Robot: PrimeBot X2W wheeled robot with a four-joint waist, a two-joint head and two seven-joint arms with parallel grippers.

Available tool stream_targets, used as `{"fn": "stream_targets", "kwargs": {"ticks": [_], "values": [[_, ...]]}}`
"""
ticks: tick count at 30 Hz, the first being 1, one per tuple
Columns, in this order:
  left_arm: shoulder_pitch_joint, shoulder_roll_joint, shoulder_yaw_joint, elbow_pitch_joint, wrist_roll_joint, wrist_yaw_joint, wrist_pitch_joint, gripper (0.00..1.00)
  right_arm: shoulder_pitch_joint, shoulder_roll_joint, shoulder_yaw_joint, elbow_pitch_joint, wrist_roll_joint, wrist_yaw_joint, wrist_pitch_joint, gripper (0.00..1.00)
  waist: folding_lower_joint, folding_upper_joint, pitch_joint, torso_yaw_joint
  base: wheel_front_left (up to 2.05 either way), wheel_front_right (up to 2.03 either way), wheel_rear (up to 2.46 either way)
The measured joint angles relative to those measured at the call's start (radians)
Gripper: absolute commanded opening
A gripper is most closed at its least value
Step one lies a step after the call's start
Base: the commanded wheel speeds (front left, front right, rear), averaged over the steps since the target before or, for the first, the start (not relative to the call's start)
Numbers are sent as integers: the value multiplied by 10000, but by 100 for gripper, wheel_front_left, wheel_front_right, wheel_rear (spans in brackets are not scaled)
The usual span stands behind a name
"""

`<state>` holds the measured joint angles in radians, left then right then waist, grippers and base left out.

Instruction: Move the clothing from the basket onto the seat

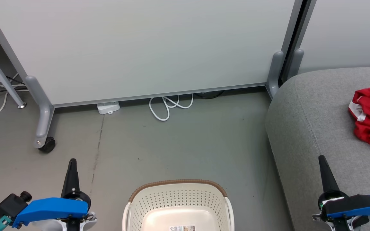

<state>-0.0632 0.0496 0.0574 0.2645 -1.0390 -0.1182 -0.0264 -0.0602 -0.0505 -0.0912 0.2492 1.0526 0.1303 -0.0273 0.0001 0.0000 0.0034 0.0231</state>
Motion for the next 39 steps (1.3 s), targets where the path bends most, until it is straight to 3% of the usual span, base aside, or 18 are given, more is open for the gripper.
{"fn": "stream_targets", "kwargs": {"ticks": [39], "values": [[-240,4,357,-104,-3722,-56,922,0,-291,0,-146,-25,3641,0,924,0,-1,0,-2,-136,0,0,0]]}}
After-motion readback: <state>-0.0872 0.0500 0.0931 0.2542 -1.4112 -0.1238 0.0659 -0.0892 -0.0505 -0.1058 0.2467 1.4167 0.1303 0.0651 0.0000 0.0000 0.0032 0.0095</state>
